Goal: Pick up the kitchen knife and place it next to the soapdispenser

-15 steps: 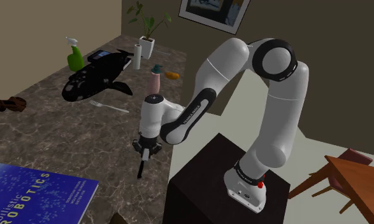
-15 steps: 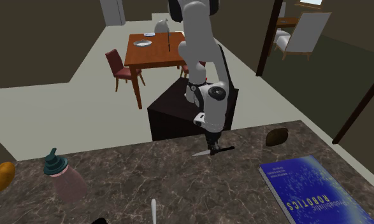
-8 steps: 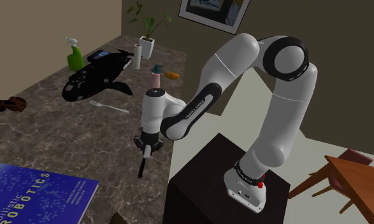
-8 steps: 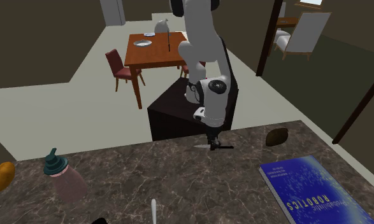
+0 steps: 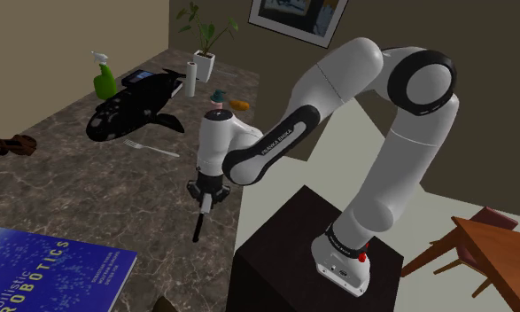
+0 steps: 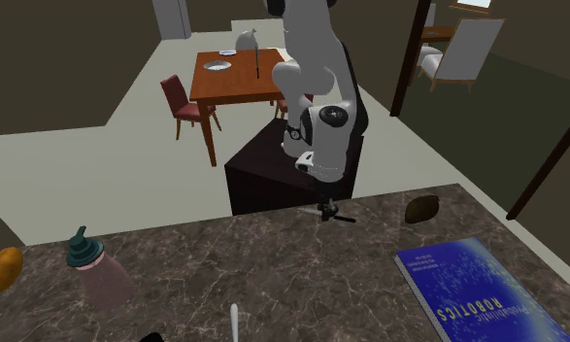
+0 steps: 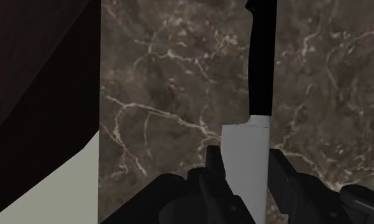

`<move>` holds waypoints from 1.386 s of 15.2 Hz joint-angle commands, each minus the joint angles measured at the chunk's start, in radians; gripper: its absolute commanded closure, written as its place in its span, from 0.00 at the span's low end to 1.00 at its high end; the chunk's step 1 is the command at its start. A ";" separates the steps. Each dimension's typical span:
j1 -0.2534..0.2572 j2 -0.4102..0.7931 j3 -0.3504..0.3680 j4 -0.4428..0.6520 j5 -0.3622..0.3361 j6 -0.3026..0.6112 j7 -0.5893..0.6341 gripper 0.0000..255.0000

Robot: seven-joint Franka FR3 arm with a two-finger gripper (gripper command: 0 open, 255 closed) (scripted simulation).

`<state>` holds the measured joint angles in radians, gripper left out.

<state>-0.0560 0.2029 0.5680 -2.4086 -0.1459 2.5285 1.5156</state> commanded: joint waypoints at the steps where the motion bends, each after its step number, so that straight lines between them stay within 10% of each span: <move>1: -0.009 -0.029 0.012 0.001 0.029 -0.025 -0.021 1.00; 21: -0.030 -0.275 0.039 0.070 0.231 -0.297 -0.162 1.00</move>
<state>-0.0860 -0.0605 0.6087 -2.3487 0.0774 2.2510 1.3598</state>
